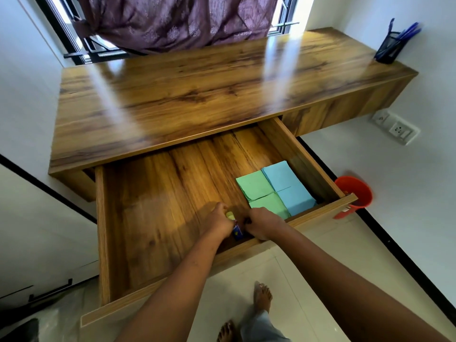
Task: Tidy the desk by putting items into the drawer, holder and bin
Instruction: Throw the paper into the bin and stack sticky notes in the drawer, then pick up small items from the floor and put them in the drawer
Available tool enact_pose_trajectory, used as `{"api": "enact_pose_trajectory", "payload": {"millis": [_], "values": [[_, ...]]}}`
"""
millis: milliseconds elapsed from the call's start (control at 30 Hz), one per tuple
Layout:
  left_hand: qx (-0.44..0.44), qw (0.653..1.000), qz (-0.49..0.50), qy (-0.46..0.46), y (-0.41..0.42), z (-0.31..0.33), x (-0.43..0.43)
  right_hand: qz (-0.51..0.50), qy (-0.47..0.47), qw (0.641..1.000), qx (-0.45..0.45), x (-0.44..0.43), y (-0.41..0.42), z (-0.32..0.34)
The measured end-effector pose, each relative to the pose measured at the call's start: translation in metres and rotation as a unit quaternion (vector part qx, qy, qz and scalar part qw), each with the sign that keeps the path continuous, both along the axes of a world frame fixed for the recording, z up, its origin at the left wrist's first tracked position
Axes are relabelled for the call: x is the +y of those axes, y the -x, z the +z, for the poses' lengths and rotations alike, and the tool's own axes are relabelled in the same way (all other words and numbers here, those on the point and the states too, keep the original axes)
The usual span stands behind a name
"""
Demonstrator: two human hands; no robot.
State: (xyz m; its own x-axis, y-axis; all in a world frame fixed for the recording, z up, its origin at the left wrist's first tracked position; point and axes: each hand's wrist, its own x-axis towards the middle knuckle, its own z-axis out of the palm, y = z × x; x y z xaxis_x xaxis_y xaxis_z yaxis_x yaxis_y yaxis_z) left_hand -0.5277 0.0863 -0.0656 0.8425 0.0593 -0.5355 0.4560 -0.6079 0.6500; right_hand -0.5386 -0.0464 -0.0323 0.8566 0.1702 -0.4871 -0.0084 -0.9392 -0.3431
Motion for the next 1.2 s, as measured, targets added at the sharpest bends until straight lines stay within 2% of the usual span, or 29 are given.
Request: {"api": "enact_pose_trajectory", "payload": {"millis": [100, 200, 400, 533, 667, 767, 967, 1200], "values": [[-0.045, 0.995, -0.037, -0.086, 0.005, 0.008, -0.003, -0.022, -0.014, 0.999, -0.039, -0.004, 0.008, 0.004], [-0.108, 0.980, -0.079, -0.148, 0.007, 0.021, -0.018, -0.043, -0.013, 0.991, -0.123, -0.015, 0.020, 0.008], [-0.188, 0.966, -0.152, -0.096, 0.015, 0.045, -0.080, -0.103, 0.011, 0.965, -0.243, -0.061, 0.047, 0.016], [-0.285, 0.929, -0.222, -0.076, 0.033, 0.055, -0.128, -0.173, 0.003, 0.938, -0.301, -0.101, 0.072, 0.016], [-0.366, 0.872, -0.314, -0.077, 0.067, 0.052, -0.182, -0.261, 0.007, 0.923, -0.282, -0.148, 0.115, 0.000], [-0.383, 0.823, -0.411, -0.083, 0.099, 0.037, -0.224, -0.332, 0.011, 0.912, -0.241, -0.186, 0.161, -0.020], [-0.339, 0.741, -0.574, -0.088, 0.182, 0.002, -0.310, -0.455, 0.009, 0.877, -0.152, -0.261, 0.278, -0.055], [-0.272, 0.626, -0.724, -0.098, 0.311, -0.021, -0.419, -0.585, -0.002, 0.808, -0.067, -0.338, 0.435, -0.081]]}}
